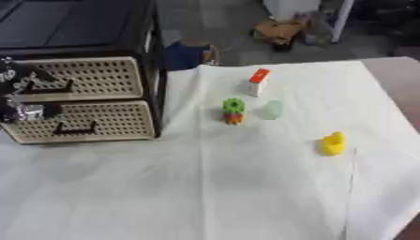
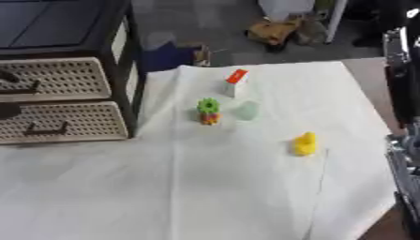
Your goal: Pick up objects from table and place into drawer.
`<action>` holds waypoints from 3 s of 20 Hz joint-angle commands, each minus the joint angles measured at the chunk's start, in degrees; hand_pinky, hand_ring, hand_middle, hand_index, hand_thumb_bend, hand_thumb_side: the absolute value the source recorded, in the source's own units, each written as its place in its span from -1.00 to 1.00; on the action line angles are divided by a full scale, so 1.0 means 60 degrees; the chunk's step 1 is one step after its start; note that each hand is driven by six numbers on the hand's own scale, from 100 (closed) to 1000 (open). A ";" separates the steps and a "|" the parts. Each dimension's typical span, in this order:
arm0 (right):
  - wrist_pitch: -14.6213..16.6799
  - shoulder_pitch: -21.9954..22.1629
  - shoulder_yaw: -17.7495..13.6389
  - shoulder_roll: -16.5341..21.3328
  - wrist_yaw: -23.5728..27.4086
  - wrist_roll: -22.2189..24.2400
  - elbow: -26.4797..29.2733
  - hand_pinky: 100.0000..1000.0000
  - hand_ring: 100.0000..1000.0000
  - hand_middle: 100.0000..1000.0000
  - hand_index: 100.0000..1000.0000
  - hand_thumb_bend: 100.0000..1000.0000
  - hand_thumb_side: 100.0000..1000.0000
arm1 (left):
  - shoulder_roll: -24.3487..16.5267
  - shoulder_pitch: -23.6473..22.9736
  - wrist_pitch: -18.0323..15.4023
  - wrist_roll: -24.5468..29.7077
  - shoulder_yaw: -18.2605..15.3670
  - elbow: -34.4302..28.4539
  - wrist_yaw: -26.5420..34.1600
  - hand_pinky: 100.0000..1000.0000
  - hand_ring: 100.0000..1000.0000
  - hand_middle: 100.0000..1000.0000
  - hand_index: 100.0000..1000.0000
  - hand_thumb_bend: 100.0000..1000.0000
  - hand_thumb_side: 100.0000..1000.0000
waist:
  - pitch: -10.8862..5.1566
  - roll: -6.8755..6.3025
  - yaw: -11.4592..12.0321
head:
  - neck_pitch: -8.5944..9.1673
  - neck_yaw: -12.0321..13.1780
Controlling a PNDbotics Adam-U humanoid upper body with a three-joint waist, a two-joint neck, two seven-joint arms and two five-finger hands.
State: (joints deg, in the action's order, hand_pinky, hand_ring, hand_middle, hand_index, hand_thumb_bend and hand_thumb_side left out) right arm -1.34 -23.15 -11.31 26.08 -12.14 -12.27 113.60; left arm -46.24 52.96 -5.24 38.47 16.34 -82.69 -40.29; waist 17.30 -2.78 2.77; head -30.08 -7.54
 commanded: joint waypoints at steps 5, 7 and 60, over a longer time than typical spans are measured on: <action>0.0026 -0.0130 -0.0103 0.0285 0.0021 0.0029 0.0165 0.28 0.04 0.04 0.69 -0.46 1.00 | -0.0122 0.0196 -0.0047 -0.0183 -0.0189 0.0210 -0.0456 -1.00 -1.00 -1.00 0.85 -0.20 1.00 | -0.0055 -0.0003 -0.0089 | 0.0163 0.0086; 0.0024 -0.0134 -0.0108 0.0291 0.0025 0.0031 0.0165 0.28 0.04 0.04 0.69 -0.46 1.00 | -0.0094 0.0186 -0.0090 -0.0197 -0.0166 0.0244 -0.0562 -1.00 -1.00 -1.00 0.82 -0.19 1.00 | -0.0023 -0.0006 -0.0108 | 0.0176 0.0103; 0.0012 -0.0114 -0.0174 0.0125 0.0019 -0.0105 0.0165 0.30 0.05 0.04 0.69 -0.50 1.00 | -0.1780 -0.2276 0.0533 -0.1812 0.0193 -0.3213 -0.0492 -1.00 -1.00 -1.00 0.43 -0.46 1.00 | -0.0201 0.0146 0.0093 | 0.0149 0.0167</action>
State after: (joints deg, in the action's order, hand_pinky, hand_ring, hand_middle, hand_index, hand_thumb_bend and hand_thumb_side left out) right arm -1.31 -23.17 -11.98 25.89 -12.04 -12.73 113.60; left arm -54.38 38.81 -2.49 27.93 18.51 -100.51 -43.82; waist 17.37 -1.91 3.20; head -29.60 -6.64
